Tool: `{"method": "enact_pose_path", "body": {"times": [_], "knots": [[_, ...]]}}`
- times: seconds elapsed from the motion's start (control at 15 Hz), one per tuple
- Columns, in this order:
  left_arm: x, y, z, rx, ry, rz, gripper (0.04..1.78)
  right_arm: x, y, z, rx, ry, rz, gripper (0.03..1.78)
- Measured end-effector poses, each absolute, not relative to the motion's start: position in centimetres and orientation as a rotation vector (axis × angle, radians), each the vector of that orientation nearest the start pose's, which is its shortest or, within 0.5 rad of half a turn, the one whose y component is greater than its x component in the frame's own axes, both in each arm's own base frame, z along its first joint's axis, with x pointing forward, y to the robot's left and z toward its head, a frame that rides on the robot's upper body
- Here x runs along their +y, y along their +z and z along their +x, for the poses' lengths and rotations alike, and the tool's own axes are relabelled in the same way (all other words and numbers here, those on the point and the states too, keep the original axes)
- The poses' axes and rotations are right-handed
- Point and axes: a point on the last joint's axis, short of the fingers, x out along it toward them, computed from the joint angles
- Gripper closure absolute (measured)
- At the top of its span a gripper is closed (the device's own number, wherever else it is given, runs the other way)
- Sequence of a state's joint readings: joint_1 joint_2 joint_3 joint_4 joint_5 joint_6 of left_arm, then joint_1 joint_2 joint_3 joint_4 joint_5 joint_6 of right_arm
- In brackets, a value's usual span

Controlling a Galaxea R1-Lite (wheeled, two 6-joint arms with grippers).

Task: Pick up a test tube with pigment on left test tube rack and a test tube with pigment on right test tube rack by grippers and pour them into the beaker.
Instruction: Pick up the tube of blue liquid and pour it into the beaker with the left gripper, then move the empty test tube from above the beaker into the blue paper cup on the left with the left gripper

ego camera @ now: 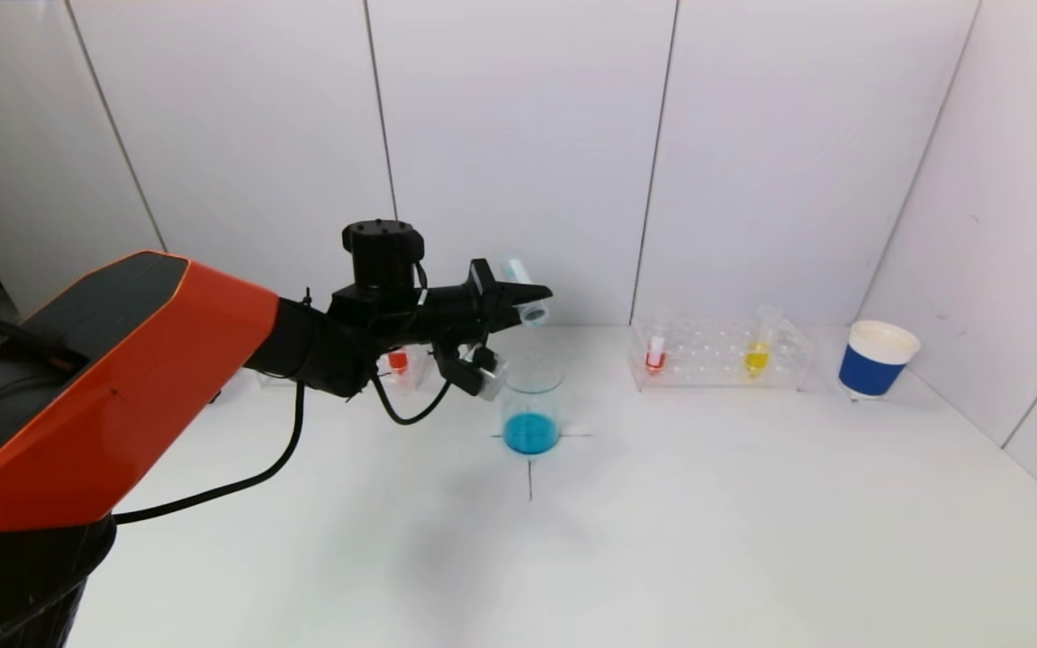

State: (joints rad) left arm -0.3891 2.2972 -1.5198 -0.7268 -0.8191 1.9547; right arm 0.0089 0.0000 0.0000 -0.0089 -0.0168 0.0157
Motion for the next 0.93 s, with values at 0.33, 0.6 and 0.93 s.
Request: {"method": "enact_pose_path", "body": {"times": [0.33, 0.6, 0.93], "knots": [[-19.2, 15.0, 43.0, -1.065, -0.821, 1.657, 1.37, -0.1, 7.6, -2.3, -0.009, -0.007, 0.016, 0.04], [-18.9, 16.5, 42.7, -0.858, -0.784, 1.524, 1.37, -0.1, 7.6, -2.3, -0.009, -0.008, 0.016, 0.04], [-17.5, 19.6, 42.1, -0.699, -0.552, 1.312, 1.37, -0.1, 7.6, -2.3, -0.009, -0.008, 0.016, 0.04]]}}
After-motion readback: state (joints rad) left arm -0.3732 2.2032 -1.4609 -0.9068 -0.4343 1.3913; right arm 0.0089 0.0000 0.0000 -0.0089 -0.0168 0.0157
